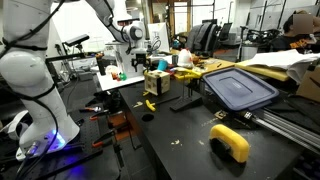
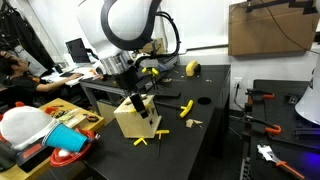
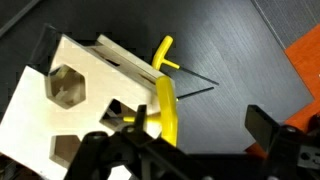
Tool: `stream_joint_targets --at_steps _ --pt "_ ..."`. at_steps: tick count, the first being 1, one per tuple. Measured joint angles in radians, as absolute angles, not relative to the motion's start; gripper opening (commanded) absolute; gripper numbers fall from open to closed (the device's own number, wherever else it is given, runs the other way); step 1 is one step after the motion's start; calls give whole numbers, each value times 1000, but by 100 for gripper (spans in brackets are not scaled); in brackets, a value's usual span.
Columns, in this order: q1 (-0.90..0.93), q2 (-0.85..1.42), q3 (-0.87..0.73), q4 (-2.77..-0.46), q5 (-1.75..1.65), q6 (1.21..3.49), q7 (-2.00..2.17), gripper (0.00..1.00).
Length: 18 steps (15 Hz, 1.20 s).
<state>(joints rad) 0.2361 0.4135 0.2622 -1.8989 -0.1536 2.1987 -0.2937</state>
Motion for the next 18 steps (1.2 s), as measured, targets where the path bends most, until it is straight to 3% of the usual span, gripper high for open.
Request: stream_joint_targets --at_steps 2,3,5,13,14,18 --pt "236 413 260 -1899 -158 2199 -294 100" --pt "235 413 259 -1899 -160 2199 -294 77" --pt "234 413 257 -1899 -160 2199 -294 68" --pt "233 413 253 -1899 -172 2215 -294 5" --pt "233 413 251 -1899 -177 2223 -294 0" --pt "233 412 248 -1899 -186 2243 -293 4"
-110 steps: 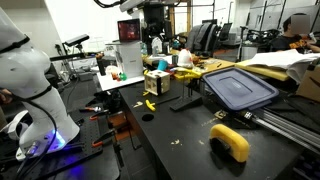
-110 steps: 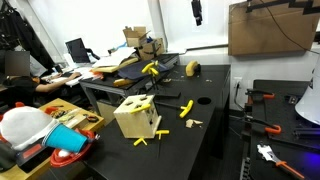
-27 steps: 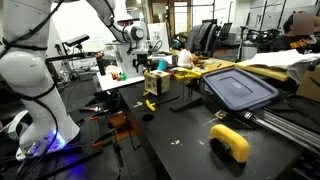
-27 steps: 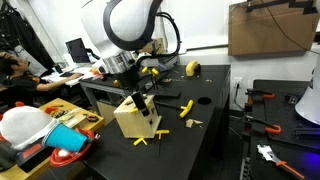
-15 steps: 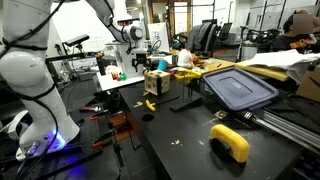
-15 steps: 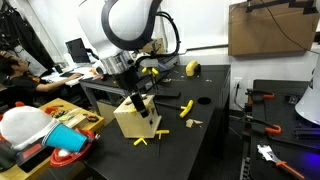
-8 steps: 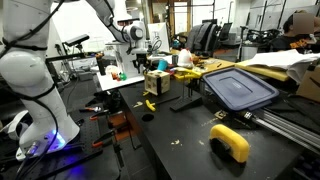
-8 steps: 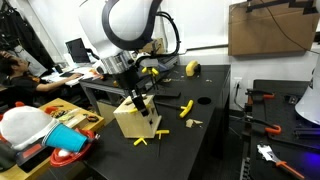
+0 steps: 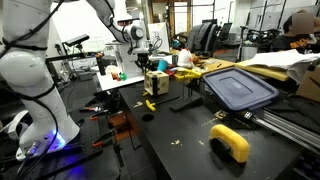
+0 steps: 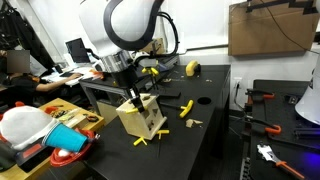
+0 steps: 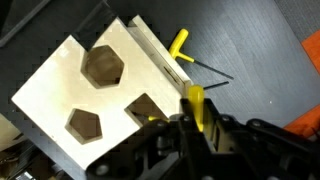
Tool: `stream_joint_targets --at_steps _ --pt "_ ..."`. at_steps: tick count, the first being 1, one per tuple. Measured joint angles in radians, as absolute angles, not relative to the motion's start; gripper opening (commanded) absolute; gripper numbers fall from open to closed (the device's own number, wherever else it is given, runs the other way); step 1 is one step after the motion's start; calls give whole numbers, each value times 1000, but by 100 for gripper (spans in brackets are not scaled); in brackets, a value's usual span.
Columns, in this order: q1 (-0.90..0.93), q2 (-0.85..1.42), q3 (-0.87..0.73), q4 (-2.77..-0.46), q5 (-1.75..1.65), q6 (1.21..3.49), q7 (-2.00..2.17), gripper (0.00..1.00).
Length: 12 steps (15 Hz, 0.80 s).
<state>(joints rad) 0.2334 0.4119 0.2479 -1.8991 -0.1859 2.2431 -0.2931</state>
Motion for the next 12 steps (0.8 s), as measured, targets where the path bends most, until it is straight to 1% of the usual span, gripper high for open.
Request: stream_joint_targets --at_steps 5,12 --pt "223 395 240 -1899 -182 2258 -293 4" --pt "163 298 237 -1900 -147 2232 -386 4"
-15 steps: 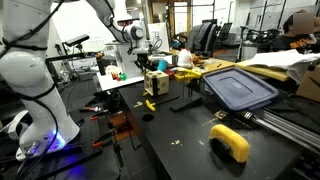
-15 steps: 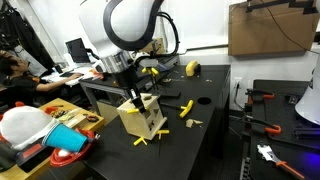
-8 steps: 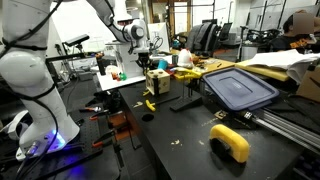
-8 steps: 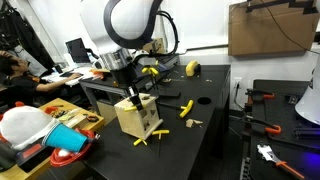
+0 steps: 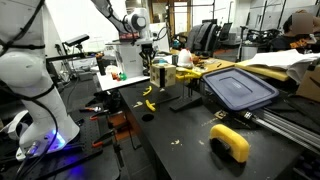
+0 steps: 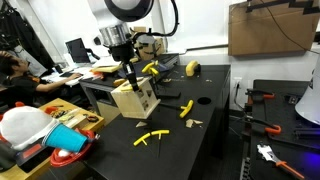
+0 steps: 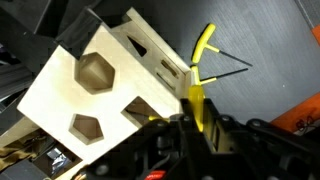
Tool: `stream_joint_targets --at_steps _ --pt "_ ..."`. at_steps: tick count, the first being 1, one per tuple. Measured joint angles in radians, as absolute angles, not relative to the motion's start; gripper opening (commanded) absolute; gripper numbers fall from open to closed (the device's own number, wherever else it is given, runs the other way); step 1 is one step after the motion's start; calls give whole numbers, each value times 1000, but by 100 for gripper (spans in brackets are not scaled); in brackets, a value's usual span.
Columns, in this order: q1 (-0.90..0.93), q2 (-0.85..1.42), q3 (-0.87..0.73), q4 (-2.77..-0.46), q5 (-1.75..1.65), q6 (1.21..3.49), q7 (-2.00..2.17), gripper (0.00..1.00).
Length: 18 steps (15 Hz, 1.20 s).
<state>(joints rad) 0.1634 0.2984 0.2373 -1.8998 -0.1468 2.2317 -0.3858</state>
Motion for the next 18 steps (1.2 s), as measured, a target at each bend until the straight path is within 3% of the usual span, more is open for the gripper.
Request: stream_joint_targets --at_steps 18 --pt "177 362 259 -1887 -80 2154 -535 4"
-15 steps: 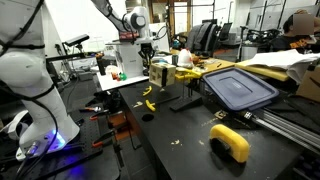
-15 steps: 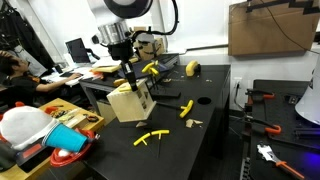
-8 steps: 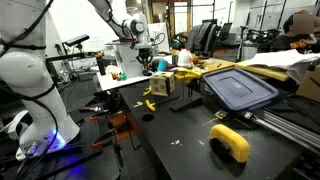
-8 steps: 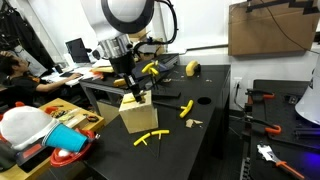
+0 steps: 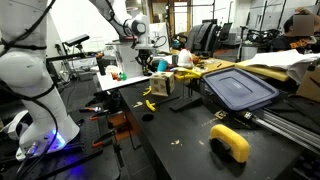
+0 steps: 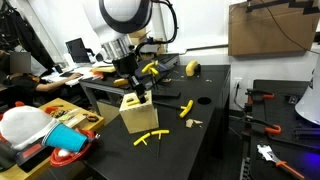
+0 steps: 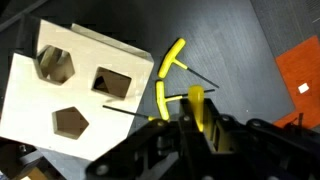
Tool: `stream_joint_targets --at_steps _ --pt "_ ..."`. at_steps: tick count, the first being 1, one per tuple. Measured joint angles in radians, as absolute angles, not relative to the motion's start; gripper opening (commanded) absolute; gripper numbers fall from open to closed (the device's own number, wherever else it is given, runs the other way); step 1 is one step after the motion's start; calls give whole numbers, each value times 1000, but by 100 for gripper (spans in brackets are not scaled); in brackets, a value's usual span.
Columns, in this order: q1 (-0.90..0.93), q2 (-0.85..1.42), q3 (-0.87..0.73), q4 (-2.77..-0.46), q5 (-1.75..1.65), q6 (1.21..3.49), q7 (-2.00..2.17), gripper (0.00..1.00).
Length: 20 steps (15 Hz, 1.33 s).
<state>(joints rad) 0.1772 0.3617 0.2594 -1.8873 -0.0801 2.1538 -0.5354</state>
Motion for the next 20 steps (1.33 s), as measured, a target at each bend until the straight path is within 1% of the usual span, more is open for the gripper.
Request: stream_joint_targets --at_steps 5,9,20 --pt "113 290 257 -1865 34 2022 -591 4" --pt "76 267 237 -1836 124 1974 -613 4" --pt "22 389 225 -1714 380 1795 -742 4"
